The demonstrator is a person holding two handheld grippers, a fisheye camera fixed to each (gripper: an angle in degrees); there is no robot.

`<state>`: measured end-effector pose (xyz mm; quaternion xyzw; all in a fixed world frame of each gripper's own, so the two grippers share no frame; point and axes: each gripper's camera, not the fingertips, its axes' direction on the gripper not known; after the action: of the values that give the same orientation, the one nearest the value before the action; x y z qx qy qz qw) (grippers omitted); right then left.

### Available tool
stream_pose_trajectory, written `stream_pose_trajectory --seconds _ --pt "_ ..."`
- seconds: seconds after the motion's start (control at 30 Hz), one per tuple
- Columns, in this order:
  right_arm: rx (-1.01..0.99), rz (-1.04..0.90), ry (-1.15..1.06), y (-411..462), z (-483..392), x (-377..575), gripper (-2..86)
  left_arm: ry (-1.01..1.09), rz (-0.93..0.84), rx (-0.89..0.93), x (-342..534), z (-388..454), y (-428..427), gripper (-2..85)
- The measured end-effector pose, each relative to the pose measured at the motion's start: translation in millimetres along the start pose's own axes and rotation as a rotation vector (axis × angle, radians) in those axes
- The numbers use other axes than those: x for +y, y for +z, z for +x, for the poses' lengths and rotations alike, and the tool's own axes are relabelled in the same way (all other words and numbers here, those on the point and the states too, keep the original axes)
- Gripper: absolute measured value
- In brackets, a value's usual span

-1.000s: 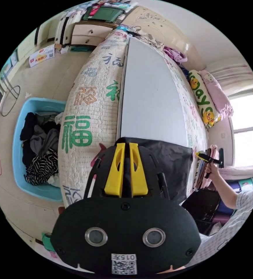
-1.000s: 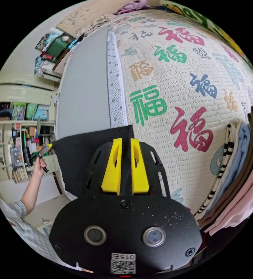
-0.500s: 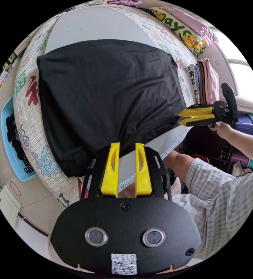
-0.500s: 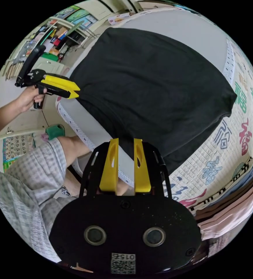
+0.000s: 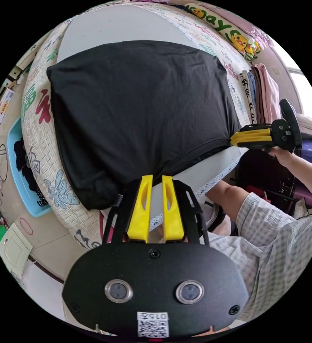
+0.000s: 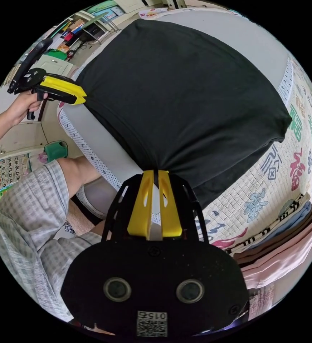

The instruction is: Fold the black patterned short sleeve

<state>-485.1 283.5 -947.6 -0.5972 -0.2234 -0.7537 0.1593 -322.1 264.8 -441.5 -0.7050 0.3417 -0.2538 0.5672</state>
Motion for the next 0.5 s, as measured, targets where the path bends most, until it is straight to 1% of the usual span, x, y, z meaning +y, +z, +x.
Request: stream_pose_trajectory --seconds 0.1,0.2,0.27,0.33,0.37,0.43,0.5 --pt "-0.088 0.041 0.074 16.8 15.5 22.4 4.9 -0.028 -0.032 0.0 -3.9 5.4 0.4 5.5" --pt "-0.188 0.116 0.206 28.3 46.4 65.9 6.8 -0.037 -0.053 -0.036 -12.5 15.5 -12.2 6.1" --pt "-0.247 0.191 0.332 36.8 75.2 103.7 7.8 0.0 -0.007 -0.048 -32.4 32.4 -32.3 6.9" --pt "-0.325 0.284 0.51 60.2 117.1 157.9 9.5 0.054 0.052 -0.051 -59.3 50.9 -46.7 7.7" --pt "-0.342 0.303 0.548 68.8 126.8 171.0 9.9 0.099 0.097 -0.049 -82.8 65.4 -53.6 8.0" --pt "-0.422 0.341 0.667 112.8 160.6 213.1 11.0 0.167 0.157 -0.028 -125.2 88.3 -57.6 8.5" --pt "-0.493 0.347 0.705 150.8 177.8 233.3 11.5 0.22 0.199 0.008 -173.9 111.0 -55.3 9.0"
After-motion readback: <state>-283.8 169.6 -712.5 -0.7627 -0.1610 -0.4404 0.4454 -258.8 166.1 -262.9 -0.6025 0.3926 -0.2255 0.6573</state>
